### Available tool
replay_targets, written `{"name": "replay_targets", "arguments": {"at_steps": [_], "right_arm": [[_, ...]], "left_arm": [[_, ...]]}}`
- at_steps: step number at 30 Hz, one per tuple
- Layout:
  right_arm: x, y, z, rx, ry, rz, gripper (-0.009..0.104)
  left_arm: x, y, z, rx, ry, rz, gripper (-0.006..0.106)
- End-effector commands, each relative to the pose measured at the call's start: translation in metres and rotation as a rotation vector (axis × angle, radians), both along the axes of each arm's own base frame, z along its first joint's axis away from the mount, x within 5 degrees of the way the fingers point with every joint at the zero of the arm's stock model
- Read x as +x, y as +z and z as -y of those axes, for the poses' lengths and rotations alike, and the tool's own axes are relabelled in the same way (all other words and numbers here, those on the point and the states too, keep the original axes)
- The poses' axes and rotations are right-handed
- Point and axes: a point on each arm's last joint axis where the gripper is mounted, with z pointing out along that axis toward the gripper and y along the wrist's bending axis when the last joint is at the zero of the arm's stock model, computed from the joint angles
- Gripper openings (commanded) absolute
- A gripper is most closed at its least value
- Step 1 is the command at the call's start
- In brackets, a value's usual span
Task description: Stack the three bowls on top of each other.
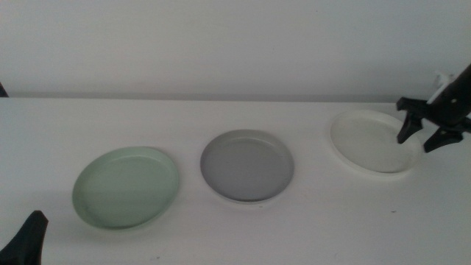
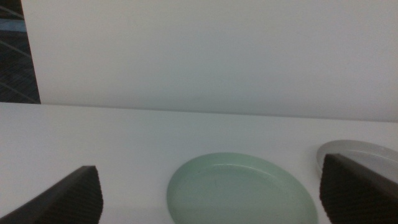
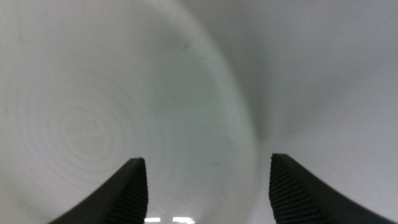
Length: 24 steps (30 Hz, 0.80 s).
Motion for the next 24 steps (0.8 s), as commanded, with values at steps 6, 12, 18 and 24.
{"name": "replay_targets", "arguments": {"at_steps": [6,12,18,24], "right_arm": [[0.008,-0.013,-0.019,-0.033,0.045,0.016,0.047],[0.008,-0.023,-0.019,-0.042,0.031,-0.011,0.042],[0.007,-0.032,-0.016,-0.06,-0.002,-0.038,0.033],[0.003,-0.037,-0.015,0.0,0.011,-0.09,-0.002]], "left_arm": [[-0.001,-0.01,0.0,-0.014,0.002,0.018,0.094],[-0.001,-0.01,0.0,-0.014,0.002,0.018,0.094],[-0.001,-0.01,0.0,-0.014,0.002,0.018,0.094],[-0.001,-0.01,0.0,-0.014,0.002,0.018,0.094]]}}
